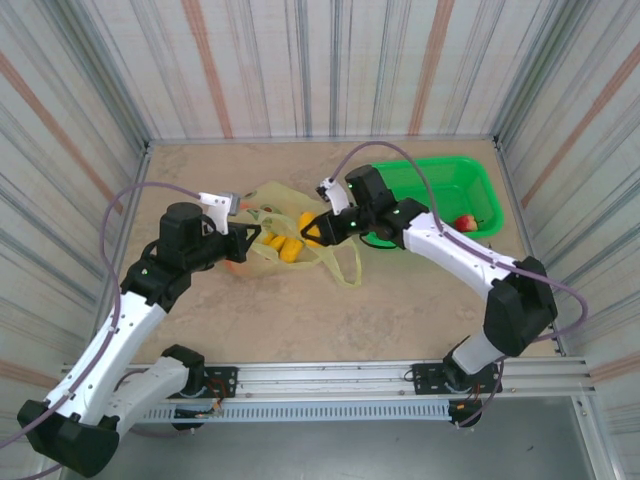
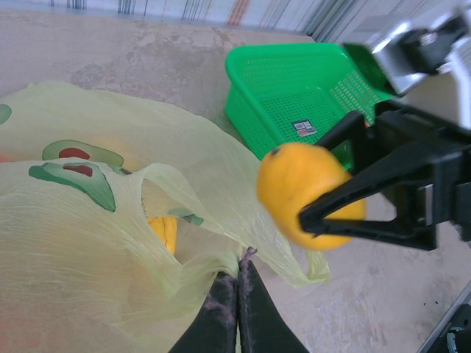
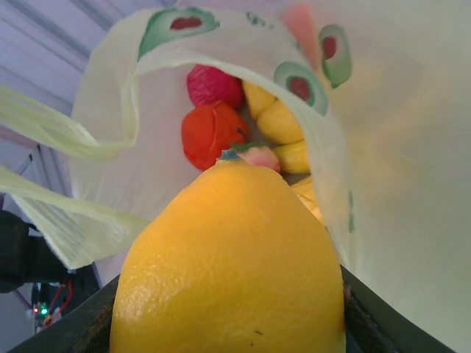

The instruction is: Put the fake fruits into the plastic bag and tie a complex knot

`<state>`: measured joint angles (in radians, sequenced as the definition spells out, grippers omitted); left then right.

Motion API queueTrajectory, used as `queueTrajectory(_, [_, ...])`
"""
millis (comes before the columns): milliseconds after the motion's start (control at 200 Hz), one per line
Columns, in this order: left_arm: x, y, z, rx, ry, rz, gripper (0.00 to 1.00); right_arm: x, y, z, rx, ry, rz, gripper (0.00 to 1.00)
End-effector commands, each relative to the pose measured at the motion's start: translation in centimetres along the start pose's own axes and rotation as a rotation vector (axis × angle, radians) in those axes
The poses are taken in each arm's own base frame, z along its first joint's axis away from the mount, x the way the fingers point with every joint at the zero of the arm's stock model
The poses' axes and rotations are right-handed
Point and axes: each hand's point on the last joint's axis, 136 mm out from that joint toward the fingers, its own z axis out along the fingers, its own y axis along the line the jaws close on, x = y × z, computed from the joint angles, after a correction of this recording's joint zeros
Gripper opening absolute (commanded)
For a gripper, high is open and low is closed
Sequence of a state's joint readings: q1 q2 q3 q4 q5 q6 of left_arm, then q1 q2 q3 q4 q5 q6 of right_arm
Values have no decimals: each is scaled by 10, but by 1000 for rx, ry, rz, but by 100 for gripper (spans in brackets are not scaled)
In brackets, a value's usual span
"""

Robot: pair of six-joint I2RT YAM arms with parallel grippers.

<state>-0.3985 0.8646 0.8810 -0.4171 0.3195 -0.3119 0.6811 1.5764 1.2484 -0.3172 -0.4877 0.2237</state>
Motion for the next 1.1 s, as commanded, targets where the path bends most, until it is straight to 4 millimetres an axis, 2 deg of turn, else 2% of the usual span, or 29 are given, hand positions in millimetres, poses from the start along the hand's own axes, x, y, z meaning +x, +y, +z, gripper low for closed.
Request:
queueTrajectory(0, [0, 3, -2, -12, -14, 16, 0, -1, 10, 25, -61, 35, -38, 46])
queueTrajectory(145, [-1, 2, -3, -9, -16, 17, 0, 1, 13, 56, -71, 98, -33, 46])
queueTrajectory(316, [0, 2, -2, -4, -15, 15, 0, -10, 22, 89, -76, 126, -66, 46])
queueTrajectory(551, [-1, 3, -4, -15, -20, 16, 0, -22, 28, 149, -55, 115, -65, 47])
queueTrajectory(666, [-1, 7, -3, -37, -15, 10, 0, -28, 18, 170, 19, 60, -59, 47])
queueTrajectory(706, [0, 8, -2, -41, -12, 8, 0, -31, 15, 174, 37, 38, -49, 49])
queueTrajectory(782, [1, 10, -1, -47, -6, 5, 0, -34, 9, 179, 70, 17, -42, 64])
queueTrajectory(837, [2, 11, 0, -51, 2, 3, 0, -35, 8, 179, 81, 11, -43, 71])
queueTrajectory(937, [2, 11, 0, -52, 4, 1, 0, -39, 11, 170, 83, -2, -57, 75])
queueTrajectory(1092, [1, 12, 0, -52, 2, -1, 0, -42, 18, 151, 72, -22, -88, 77])
